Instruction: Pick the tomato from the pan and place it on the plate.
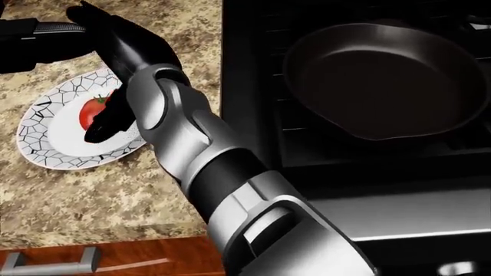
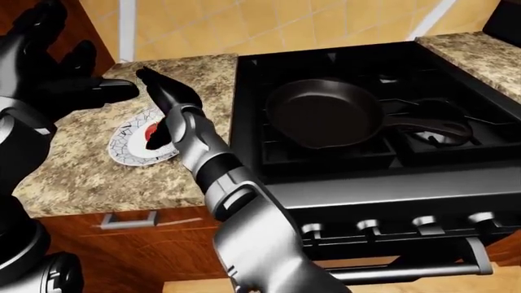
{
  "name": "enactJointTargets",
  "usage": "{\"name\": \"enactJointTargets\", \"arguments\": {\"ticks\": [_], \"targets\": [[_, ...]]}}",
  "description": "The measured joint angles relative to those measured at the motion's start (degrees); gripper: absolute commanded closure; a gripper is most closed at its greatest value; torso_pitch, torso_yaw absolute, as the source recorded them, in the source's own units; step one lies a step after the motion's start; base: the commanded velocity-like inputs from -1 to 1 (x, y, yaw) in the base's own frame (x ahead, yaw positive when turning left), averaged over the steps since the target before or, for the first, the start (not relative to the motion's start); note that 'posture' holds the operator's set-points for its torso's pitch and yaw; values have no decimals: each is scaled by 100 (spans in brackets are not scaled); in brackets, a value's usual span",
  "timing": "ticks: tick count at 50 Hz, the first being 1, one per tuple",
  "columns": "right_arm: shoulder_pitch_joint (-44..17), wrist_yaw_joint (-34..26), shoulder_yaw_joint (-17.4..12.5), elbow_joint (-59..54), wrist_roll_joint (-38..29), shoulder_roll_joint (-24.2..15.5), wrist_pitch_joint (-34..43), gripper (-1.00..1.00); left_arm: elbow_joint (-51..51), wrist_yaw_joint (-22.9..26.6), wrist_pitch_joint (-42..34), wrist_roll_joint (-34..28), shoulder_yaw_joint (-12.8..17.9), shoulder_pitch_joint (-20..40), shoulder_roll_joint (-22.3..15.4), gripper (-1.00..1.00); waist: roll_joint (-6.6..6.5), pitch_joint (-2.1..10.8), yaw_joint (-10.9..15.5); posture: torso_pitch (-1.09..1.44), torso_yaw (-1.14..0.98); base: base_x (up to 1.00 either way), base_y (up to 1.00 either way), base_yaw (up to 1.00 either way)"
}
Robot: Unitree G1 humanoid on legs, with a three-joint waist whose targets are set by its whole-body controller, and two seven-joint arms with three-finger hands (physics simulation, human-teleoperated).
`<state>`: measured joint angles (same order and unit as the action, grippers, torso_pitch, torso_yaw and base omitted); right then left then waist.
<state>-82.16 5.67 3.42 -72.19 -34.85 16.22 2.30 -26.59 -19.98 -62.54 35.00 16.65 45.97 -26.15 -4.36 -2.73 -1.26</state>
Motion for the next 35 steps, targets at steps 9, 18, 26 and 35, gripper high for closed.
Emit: {"name": "enactJointTargets", "arguments": {"ticks": [9,18,26,35], "targets": [[-185,-87,-293,55,595,-204,246,-100,12,10,11,-32,-36,-3,20,-100,20,-8,0,0,0,0,0,0],[-374,-122,-260,105,1025,-389,417,-100,-4,16,-23,-38,-25,32,30,-100,28,-9,-2,0,0,0,0,0],[-616,-257,-357,54,1232,-672,781,-100,-19,18,-25,-41,-34,22,38,-100,40,-33,7,0,0,0,0,0],[-729,-365,-497,262,1745,-970,1206,-100,-38,30,-10,-84,-68,-6,73,-100,61,-26,0,0,0,0,0,0]]}}
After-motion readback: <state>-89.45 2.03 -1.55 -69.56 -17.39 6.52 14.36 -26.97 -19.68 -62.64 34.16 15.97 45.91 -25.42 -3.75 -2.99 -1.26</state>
